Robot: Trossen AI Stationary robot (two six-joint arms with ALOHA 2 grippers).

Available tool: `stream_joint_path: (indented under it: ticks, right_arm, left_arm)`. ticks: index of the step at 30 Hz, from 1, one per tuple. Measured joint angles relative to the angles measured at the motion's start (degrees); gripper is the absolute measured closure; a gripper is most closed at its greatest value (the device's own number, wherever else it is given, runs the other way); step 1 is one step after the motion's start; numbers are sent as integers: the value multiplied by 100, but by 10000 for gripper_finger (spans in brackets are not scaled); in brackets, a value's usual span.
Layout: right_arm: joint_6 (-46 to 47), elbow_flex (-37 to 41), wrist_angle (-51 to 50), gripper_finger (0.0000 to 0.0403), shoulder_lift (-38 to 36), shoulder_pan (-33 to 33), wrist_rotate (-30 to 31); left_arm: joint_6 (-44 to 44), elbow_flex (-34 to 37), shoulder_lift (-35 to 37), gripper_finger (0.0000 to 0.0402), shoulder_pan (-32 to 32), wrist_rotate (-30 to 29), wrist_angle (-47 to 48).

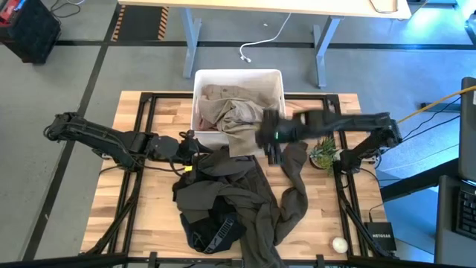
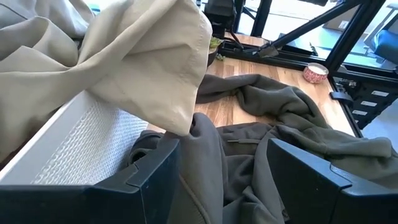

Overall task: Sort clothes
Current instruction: Put the gray pants into the white bin

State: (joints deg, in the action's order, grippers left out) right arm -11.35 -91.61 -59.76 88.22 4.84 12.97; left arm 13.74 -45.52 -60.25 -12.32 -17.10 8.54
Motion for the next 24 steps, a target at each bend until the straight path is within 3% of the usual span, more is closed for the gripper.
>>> stream_joint_path:
  ticks: [6,12,16,24]
  right_arm:
    - [524,1464,353,148,-315,1031,1141]
    - [957,2836,1148,148,-336,1243,2009]
    - [616,3679,2562,148,-330,1113,2692]
    - [-854,3772,5660,148,-364,1111,2707]
  left_arm:
    - [-22,0,0,167,0,0,-7]
    - [-22,0,0,167,0,0,-17]
    - [-22,0,0,167,0,0,-24]
    - [-67,0,0,167,36,-2,-50]
